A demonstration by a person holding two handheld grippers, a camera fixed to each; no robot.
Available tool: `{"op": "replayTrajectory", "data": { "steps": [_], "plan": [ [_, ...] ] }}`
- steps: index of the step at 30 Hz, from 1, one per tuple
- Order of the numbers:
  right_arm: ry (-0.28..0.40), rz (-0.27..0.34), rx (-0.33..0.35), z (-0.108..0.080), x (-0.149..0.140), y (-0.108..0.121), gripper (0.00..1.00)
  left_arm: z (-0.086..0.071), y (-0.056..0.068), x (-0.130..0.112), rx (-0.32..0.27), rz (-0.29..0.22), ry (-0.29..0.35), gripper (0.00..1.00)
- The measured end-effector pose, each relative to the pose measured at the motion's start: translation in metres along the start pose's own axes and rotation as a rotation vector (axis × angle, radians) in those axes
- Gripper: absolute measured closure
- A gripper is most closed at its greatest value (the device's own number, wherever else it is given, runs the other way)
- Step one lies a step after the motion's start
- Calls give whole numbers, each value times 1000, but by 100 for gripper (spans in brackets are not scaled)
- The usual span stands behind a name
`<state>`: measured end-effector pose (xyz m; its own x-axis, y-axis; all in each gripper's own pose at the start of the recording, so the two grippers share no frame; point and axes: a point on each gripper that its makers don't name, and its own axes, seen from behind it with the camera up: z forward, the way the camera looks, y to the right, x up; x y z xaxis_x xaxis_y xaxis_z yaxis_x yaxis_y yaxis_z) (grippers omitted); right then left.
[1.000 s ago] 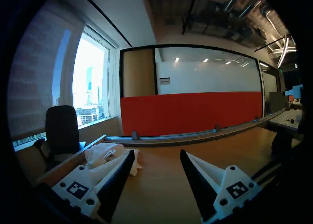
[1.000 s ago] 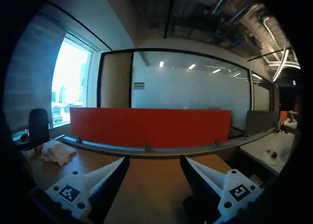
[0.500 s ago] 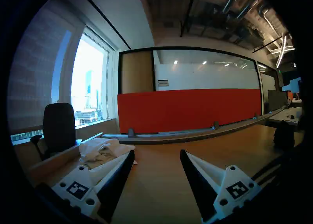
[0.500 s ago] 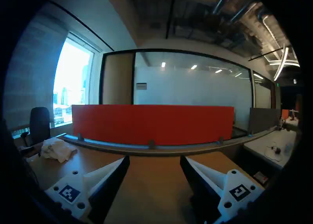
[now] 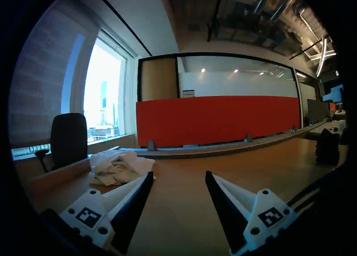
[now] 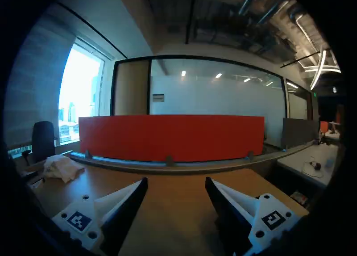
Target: Fold towel
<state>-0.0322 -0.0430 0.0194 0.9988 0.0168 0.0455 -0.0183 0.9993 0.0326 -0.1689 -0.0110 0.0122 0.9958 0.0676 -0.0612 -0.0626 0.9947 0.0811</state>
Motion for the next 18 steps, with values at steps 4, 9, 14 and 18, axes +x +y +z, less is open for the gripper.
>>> {"op": "replayTrajectory", "data": {
  "steps": [4,9,14,18],
  "plan": [
    [1,-5,-3,0,-2,2,1,0,0,-8,1,2,0,14],
    [3,-5,-6,-1,-5,5,1,-1,-1,-13,5,-10,-1,15],
    [0,-10,-3,-2,-8,5,1,0,0,-15,2,-14,-1,14],
    [-3,-14,0,-3,-9,4,1,0,2,-19,-4,-10,-9,14]
  ]
}}
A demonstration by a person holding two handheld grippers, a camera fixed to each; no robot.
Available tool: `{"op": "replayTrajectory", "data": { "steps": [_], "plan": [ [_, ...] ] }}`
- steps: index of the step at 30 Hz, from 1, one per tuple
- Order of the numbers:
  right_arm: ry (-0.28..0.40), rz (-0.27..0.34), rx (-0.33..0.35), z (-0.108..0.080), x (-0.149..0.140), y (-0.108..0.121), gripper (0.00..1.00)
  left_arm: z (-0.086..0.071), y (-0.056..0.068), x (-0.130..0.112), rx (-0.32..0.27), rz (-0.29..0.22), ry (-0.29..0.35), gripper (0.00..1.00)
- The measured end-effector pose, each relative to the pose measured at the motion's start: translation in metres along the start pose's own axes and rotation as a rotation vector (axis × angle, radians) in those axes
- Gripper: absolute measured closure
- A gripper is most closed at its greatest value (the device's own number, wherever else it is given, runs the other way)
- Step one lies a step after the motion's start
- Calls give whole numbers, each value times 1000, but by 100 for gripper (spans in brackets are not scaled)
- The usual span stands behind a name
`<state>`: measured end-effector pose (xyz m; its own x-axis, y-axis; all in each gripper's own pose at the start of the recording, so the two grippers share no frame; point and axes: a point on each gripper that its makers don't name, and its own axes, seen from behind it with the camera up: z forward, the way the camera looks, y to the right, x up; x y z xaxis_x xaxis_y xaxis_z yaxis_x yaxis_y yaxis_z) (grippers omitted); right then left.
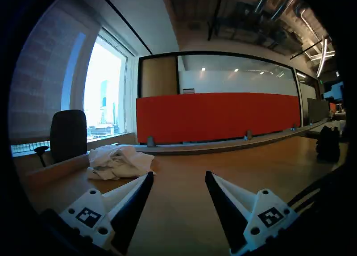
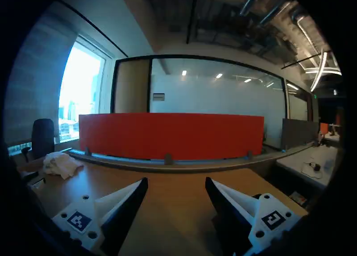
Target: Fold towel
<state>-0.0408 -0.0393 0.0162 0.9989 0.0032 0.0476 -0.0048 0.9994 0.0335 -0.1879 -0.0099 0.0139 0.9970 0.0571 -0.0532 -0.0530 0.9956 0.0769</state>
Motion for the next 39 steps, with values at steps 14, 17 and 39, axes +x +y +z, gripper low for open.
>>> {"op": "replayTrajectory", "data": {
  "steps": [14,17,39],
  "plan": [
    [3,-2,0,0,-3,4,1,3,-3,-5,-4,-38,-12,14],
    [2,-8,4,1,-5,4,1,3,-3,-5,-7,-39,-12,14],
    [14,0,1,14,-61,16,0,4,-2,-5,-6,-42,-13,14]
  ]
}}
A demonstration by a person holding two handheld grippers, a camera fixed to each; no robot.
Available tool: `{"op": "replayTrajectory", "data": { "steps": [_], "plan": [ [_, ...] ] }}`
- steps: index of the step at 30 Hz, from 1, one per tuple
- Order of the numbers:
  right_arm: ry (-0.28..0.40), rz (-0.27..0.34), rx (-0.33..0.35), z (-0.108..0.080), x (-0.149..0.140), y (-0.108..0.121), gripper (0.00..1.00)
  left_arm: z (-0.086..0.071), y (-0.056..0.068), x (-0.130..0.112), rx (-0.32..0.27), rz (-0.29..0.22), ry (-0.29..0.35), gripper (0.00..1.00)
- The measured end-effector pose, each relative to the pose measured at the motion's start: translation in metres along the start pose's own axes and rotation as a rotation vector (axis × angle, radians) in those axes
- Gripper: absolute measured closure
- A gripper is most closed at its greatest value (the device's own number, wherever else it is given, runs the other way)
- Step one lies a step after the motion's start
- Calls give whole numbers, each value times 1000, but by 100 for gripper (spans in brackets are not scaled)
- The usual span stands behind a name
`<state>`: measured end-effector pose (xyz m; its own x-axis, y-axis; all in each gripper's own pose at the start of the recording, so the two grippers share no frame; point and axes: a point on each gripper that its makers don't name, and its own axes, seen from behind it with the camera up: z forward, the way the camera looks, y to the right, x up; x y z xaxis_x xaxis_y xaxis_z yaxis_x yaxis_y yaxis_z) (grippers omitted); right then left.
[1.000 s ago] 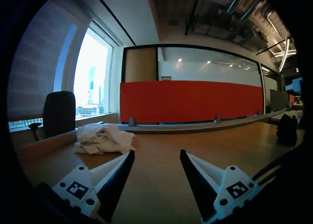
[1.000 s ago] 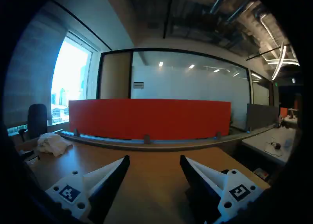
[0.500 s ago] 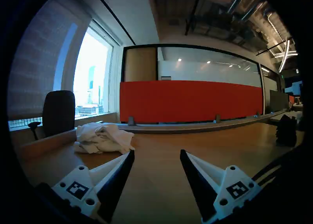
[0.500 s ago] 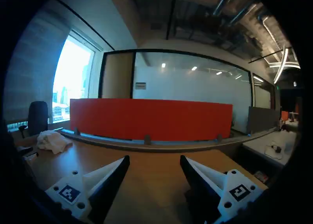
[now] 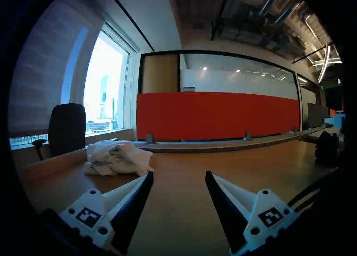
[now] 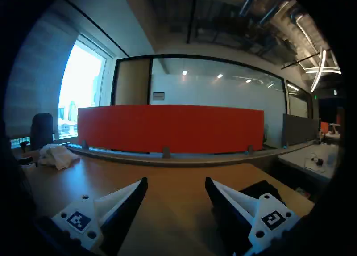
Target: Fold towel
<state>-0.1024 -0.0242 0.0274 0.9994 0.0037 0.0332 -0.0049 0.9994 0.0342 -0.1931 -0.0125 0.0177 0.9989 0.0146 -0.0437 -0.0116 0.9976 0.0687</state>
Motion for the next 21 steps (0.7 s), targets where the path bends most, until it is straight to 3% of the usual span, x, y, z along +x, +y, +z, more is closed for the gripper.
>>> {"op": "replayTrajectory", "data": {
  "steps": [21],
  "plan": [
    [-16,21,8,2,-63,11,0,0,0,0,0,0,0,14]
  ]
}}
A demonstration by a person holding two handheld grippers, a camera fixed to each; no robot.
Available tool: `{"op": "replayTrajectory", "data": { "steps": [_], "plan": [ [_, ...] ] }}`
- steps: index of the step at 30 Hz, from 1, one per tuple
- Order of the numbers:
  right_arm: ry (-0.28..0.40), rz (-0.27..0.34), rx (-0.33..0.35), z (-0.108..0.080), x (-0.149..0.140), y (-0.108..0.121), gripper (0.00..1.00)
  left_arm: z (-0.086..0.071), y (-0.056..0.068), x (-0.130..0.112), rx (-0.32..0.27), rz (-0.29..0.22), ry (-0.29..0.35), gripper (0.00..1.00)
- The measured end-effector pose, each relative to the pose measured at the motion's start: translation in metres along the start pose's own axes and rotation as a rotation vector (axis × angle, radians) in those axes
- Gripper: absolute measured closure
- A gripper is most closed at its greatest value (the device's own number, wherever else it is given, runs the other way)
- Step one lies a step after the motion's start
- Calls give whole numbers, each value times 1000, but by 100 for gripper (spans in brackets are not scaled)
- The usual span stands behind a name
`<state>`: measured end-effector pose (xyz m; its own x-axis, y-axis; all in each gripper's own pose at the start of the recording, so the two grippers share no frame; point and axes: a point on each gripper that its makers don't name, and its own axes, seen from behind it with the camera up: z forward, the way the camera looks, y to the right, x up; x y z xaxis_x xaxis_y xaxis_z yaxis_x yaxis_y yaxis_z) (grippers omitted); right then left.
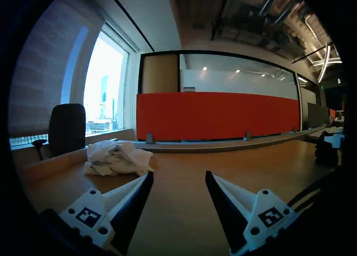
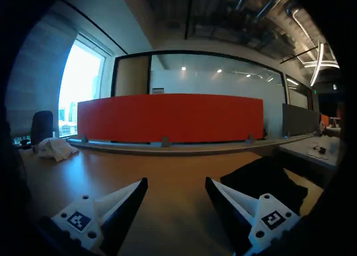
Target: Fold towel
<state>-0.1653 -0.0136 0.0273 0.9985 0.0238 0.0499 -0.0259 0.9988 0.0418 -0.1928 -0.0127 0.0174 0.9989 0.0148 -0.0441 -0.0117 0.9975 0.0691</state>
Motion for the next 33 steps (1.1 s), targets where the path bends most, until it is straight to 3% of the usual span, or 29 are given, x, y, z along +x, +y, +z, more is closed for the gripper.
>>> {"op": "replayTrajectory", "data": {
  "steps": [6,33],
  "plan": [
    [-1,10,-3,0,-11,3,0,0,0,0,0,0,0,14],
    [51,-3,-18,-3,-1,1,0,0,0,0,0,0,0,14]
  ]
}}
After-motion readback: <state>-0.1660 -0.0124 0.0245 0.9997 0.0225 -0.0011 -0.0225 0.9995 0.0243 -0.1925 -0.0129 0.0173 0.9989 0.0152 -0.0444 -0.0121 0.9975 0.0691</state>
